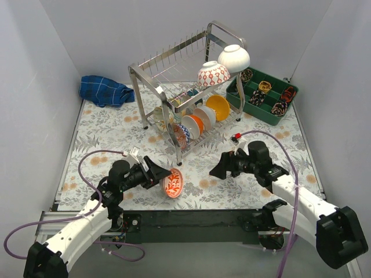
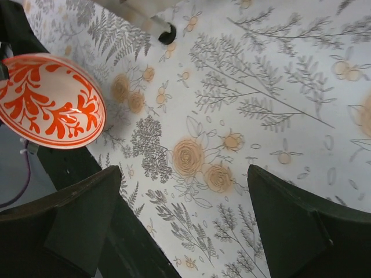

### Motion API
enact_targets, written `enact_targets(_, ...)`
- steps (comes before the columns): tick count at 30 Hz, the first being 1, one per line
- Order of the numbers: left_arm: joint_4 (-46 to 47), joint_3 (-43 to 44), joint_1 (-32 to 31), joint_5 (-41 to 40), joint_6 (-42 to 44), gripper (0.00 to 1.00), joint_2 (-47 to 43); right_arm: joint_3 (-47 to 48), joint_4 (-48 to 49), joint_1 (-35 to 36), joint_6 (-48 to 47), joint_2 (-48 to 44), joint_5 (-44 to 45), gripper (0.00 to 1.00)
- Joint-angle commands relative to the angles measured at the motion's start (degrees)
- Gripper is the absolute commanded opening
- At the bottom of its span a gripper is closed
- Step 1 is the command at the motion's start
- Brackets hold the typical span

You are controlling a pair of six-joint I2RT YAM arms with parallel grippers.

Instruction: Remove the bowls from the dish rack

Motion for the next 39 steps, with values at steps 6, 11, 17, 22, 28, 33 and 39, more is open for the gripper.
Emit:
enact_targets(6,26.27,-5.71,0.24,3.76,-13.64,0.16,0.68,2.05,18.63,17.08,4.79,7.81,11.49,0.99)
enact_targets(11,34.36,-9.58,-0.03,3.50,-16.91,0.16,2.88,4.16,28.74,22.46,6.63,13.53,13.35,0.90)
enact_targets(17,37.70,-9.84,-0.38,3.06,-16.38,0.17,4.90,9.17,32.18,26.59,8.56,22.32,12.47,0.80)
enact_targets(22,40.08,-10.02,-0.56,3.50,-16.56,0.17,6.30,11.55,32.79,28.26,9.44,26.90,12.20,0.55)
enact_targets(28,42.01,-11.51,-0.56,3.58,-16.29,0.23,7.10,11.11,31.04,28.53,10.15,25.76,13.69,0.01)
enact_targets(33,40.09,-10.64,-0.56,3.58,-13.15,0.50,6.49,11.20,23.84,28.53,8.93,22.17,16.50,0.01)
enact_targets(39,24.55,-3.88,-0.56,-0.01,-1.72,0.93,2.71,13.66,5.75,28.00,4.79,15.58,27.31,0.01)
